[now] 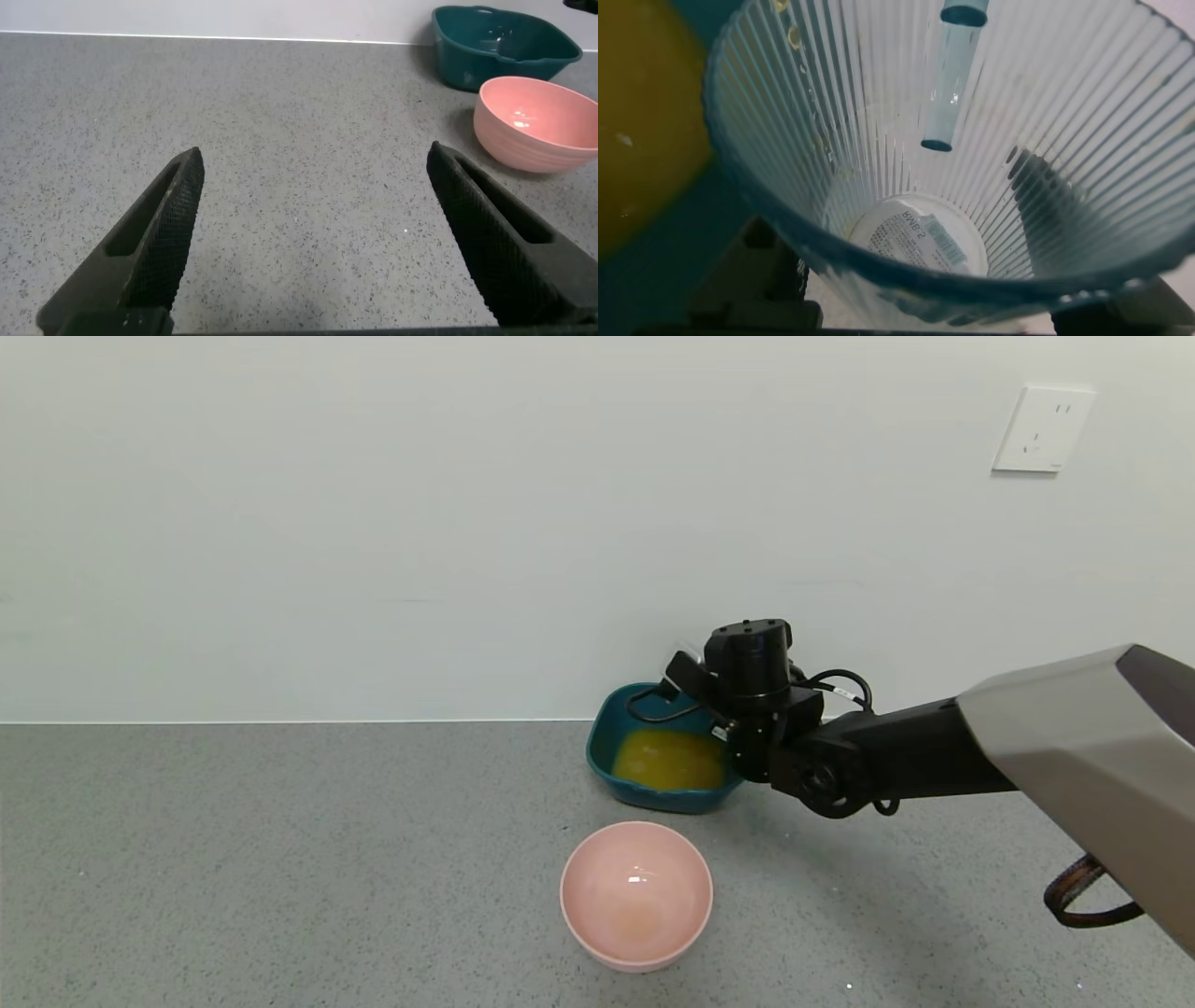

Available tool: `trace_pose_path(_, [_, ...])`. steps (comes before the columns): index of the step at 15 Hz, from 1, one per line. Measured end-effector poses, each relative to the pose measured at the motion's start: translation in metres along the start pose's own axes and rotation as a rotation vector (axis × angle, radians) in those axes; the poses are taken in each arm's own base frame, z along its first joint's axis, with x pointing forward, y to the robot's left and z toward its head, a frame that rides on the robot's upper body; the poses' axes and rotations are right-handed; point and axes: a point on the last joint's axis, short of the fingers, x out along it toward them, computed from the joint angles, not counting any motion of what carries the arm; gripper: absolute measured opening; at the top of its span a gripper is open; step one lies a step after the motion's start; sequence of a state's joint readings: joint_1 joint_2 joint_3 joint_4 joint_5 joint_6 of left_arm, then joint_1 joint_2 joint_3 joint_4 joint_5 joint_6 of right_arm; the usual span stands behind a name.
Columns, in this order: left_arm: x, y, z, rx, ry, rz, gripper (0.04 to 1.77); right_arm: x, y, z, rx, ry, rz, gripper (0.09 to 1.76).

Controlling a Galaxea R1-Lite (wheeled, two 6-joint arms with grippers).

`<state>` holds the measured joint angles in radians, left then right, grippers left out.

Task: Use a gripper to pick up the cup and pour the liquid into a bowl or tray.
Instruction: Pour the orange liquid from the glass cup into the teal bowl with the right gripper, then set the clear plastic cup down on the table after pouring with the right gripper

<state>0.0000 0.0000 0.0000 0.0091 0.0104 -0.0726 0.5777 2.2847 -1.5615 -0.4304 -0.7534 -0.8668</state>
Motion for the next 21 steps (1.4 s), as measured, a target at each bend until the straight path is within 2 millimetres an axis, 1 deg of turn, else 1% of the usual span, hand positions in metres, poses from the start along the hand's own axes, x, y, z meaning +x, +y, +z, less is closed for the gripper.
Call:
trace_pose_path(4, [0.000,0.000,0.000,0.000,0.000,0.000,1.72,-0.012,-0.012,-0.022,0.254,0.014,0.050,1.37])
trace_pose_path(7, [0.000,0.000,0.000,0.000,0.000,0.000,1.72,-0.020,-0.030,-0.042,0.452,0.028,0.070,1.37])
trace_pose_path(11, [0.000,0.000,0.000,0.000,0.000,0.000,1.72,-0.029,-0.058,-0.073,0.717,0.048,0.097,1.37])
trace_pose_path(13, [0.000,0.000,0.000,0.000,0.000,0.000,1.72,-0.032,-0.067,-0.083,0.842,0.044,0.107,1.37])
trace_pose_path(16, [0.000,0.000,0.000,0.000,0.000,0.000,1.72,-0.033,-0.070,-0.096,0.964,0.005,0.124,1.37])
trace_pose_path(18, [0.000,0.000,0.000,0.000,0.000,0.000,1.72,-0.033,-0.070,-0.103,1.025,-0.029,0.104,1.37])
trace_pose_path(21, [0.000,0.000,0.000,0.000,0.000,0.000,1.72,-0.035,-0.063,-0.112,1.071,-0.067,0.083,1.37])
